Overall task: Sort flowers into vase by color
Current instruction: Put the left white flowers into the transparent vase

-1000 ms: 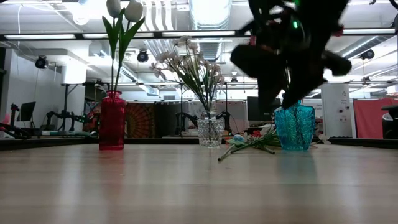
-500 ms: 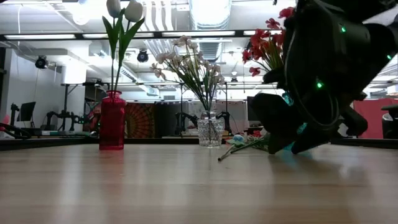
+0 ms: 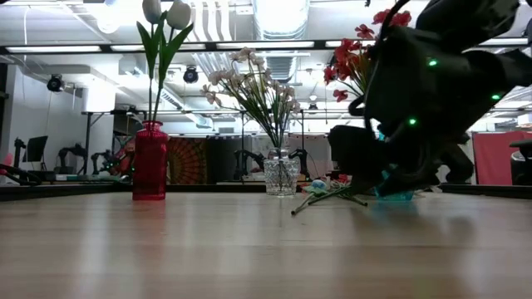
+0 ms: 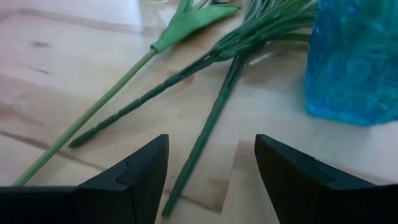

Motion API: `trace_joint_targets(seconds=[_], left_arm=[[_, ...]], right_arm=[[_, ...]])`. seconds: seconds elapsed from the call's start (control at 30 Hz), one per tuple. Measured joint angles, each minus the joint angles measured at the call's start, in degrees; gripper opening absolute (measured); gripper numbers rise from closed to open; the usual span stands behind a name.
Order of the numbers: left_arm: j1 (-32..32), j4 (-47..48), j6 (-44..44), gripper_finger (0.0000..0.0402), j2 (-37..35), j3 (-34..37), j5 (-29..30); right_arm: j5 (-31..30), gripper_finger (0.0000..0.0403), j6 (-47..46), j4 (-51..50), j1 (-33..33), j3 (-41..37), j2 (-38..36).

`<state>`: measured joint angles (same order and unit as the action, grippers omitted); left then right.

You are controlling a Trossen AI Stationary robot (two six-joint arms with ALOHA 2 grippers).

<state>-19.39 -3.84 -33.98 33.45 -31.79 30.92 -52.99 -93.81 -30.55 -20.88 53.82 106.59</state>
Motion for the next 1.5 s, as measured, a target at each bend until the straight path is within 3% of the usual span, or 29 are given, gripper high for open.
trace_joint_targets(seconds=[0.17, 0.37, 0.87, 1.23, 1.5], left_arm=[[0.00, 0.01, -0.02, 0.0097, 0.00, 0.00, 0.01], [0.01, 0.00, -0.02, 0.0097, 0.00, 0.00, 0.00], [-0.01, 0.00, -0.03, 0.0097, 0.00, 0.00, 0.01], [-0.01, 0.00, -0.02, 0.0097, 0.00, 0.00, 0.00], [-0.01, 0.00, -0.03, 0.0097, 0.00, 0.00, 0.01]], right_arm=[[1.54, 0.0212, 4.63, 3.28, 1.58, -0.09, 0.02], [2.84, 0.0170, 3.35, 3.47, 2.07, -0.89, 0.22], [8.42, 0.0019, 3.96, 5.13, 0.98, -0.84, -0.15], [20.04, 0.0012, 5.98, -2.01, -1.43, 2.89, -4.66], [20.47, 0.0013, 5.98, -13.12, -2.62, 7.58, -7.08]])
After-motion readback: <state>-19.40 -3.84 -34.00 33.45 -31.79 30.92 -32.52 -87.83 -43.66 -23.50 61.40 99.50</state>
